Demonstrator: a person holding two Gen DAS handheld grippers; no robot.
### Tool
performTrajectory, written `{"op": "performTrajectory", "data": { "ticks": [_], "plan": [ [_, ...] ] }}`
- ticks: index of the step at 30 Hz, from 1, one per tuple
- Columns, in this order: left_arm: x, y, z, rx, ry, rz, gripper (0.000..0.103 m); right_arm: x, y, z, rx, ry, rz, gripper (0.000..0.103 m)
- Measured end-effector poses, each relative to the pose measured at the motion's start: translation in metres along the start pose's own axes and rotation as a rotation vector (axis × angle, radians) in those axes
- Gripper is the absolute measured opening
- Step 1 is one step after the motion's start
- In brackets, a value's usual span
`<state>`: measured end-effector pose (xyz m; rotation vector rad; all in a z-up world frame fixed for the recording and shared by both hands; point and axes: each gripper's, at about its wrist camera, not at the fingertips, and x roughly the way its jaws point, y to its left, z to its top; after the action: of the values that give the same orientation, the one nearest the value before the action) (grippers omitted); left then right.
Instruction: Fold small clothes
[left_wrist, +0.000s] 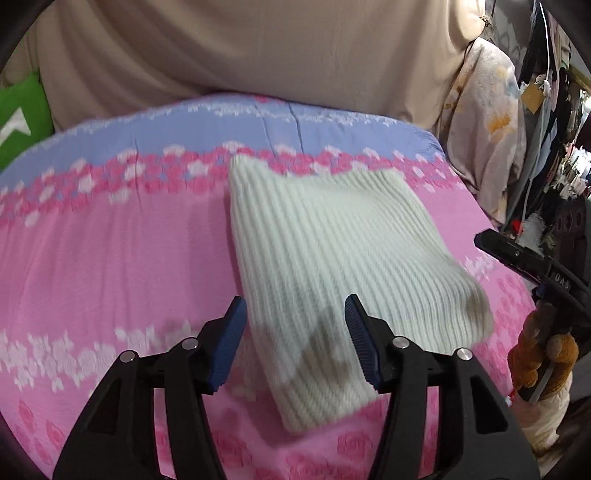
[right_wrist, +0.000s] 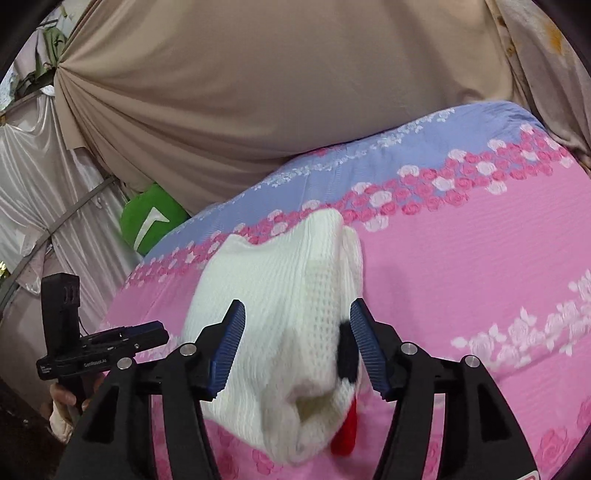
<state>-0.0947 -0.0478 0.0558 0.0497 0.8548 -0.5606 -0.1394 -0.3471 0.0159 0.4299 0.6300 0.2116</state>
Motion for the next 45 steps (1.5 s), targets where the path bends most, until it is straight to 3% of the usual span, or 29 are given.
{"op": "performTrajectory", "data": {
  "ticks": [6, 7, 8, 10, 13, 16, 18, 23, 25, 27, 33, 34, 36, 38, 41, 44, 45],
  "plan": [
    [0.041, -0.018, 0.021, 0.017, 0.017, 0.067, 0.059, 0.078, -0.001, 0.026, -0.032, 0.114, -0.068, 0.063],
    [0.046, -0.017, 0.021, 0.007, 0.029, 0.074, 0.059, 0.086, -0.002, 0.027, -0.038, 0.134, -0.074, 0.037],
    [0.050, -0.016, 0.021, -0.001, 0.034, 0.083, 0.059, 0.086, -0.001, 0.029, -0.044, 0.137, -0.057, 0.020],
    [0.050, -0.016, 0.021, 0.000, 0.029, 0.102, 0.059, 0.064, 0.009, 0.035, -0.074, 0.049, 0.018, 0.016],
    [0.053, -0.016, 0.021, 0.001, 0.029, 0.116, 0.062, 0.054, 0.005, 0.039, -0.072, 0.008, 0.020, 0.015],
    [0.059, -0.020, 0.022, 0.016, 0.033, 0.136, 0.063, 0.102, -0.026, 0.025, -0.022, 0.155, -0.113, 0.018],
    [0.062, -0.022, 0.022, 0.023, 0.033, 0.153, 0.064, 0.099, -0.033, 0.021, 0.039, 0.142, -0.077, 0.019],
    [0.065, -0.021, 0.023, 0.018, 0.036, 0.170, 0.065, 0.042, -0.010, 0.023, 0.023, 0.037, -0.024, 0.028],
    [0.065, -0.021, 0.023, 0.015, 0.034, 0.171, 0.066, 0.025, -0.003, 0.014, 0.008, 0.027, -0.002, 0.046],
    [0.066, -0.022, 0.022, 0.019, 0.031, 0.177, 0.066, 0.014, 0.003, 0.000, -0.005, 0.040, 0.008, 0.056],
    [0.064, -0.024, 0.021, 0.021, 0.024, 0.188, 0.066, 0.016, 0.003, -0.040, 0.048, 0.115, 0.004, 0.059],
    [0.062, -0.023, 0.021, 0.015, 0.022, 0.183, 0.066, 0.018, 0.002, -0.044, 0.048, 0.119, -0.011, 0.055],
    [0.056, -0.022, 0.021, 0.001, 0.012, 0.171, 0.066, 0.015, 0.001, -0.048, 0.046, 0.111, -0.023, 0.033],
    [0.044, -0.024, 0.020, 0.003, -0.010, 0.152, 0.066, -0.005, 0.003, -0.046, 0.053, 0.054, 0.049, 0.026],
    [0.030, -0.029, 0.016, 0.025, -0.035, 0.146, 0.066, -0.019, 0.002, -0.046, 0.045, 0.033, 0.036, 0.025],
    [0.046, -0.024, 0.007, 0.022, 0.021, 0.141, 0.068, 0.016, -0.024, -0.064, 0.095, 0.143, -0.088, 0.024],
    [0.055, -0.021, 0.004, 0.009, 0.045, 0.126, 0.069, 0.024, -0.032, -0.071, 0.118, 0.150, -0.076, 0.026]
  ]
}}
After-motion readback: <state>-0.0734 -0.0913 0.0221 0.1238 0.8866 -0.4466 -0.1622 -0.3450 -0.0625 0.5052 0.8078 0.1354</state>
